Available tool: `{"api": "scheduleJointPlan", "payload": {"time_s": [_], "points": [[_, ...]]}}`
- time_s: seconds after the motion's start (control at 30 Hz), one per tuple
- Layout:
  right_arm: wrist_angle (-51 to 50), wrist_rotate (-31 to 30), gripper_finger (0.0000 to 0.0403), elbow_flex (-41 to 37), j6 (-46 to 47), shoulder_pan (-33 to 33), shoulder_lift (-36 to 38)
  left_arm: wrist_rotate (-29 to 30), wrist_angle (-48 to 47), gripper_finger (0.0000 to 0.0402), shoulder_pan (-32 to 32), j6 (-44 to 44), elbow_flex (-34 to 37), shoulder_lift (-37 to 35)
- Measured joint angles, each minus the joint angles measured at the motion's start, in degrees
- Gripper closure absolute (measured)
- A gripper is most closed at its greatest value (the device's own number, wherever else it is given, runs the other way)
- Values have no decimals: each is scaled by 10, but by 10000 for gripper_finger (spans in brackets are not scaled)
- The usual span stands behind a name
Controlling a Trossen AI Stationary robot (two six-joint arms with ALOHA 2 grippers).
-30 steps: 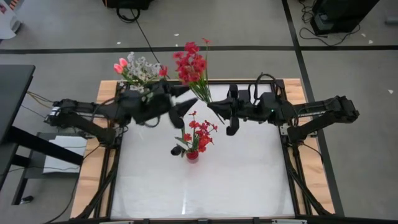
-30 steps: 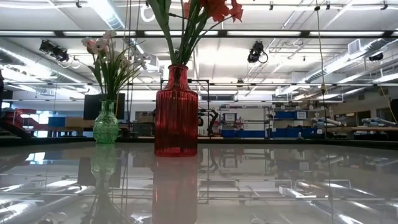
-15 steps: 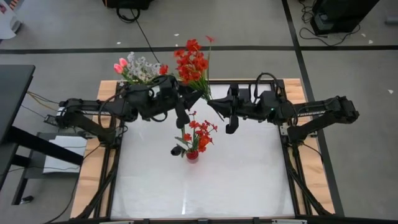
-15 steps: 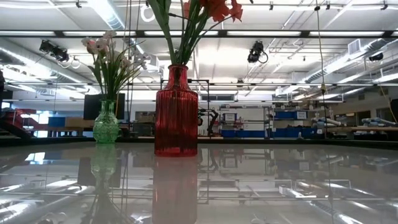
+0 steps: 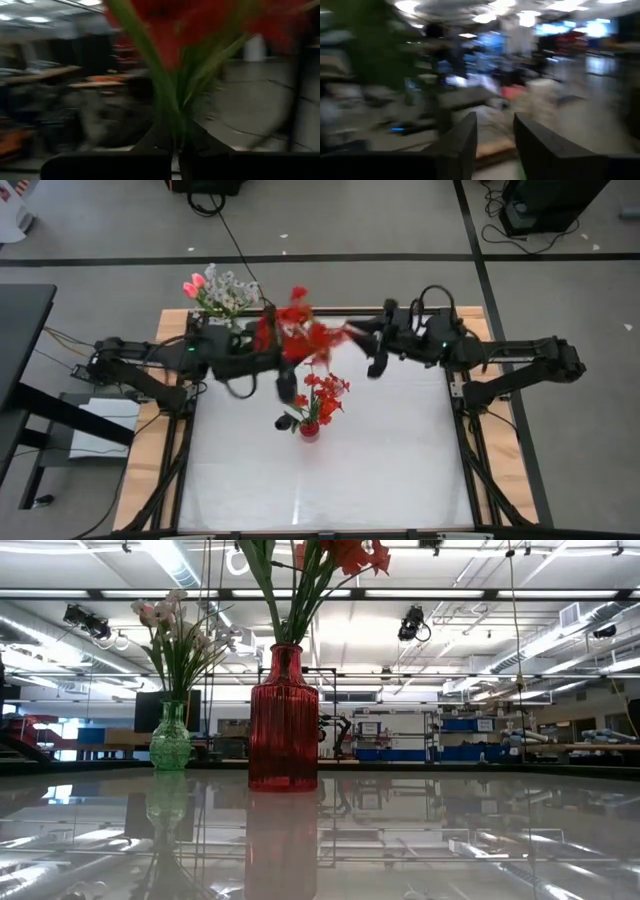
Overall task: Sort flowers into vase by color
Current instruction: Put the red flowers into the red flower vase
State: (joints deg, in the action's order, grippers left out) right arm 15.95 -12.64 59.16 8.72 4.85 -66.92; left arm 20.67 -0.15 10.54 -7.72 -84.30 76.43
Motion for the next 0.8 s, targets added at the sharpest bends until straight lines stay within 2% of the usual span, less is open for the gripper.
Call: {"api": "scheduleJointPlan", "payload": {"time_s": [0.1,0.3,0.6,0.7,0.8], "points": [[-49,-31,243,0,3,22,25,-12,-46,393,35,9,-21,2],[-112,-31,235,0,3,64,54,-11,-27,394,87,-13,-21,4],[-134,-4,235,0,11,104,62,-145,35,394,116,52,-22,4],[-138,8,235,0,18,108,61,-137,-35,394,123,63,-22,3],[-155,8,235,0,18,108,62,-24,-102,394,137,90,-6,9]]}}
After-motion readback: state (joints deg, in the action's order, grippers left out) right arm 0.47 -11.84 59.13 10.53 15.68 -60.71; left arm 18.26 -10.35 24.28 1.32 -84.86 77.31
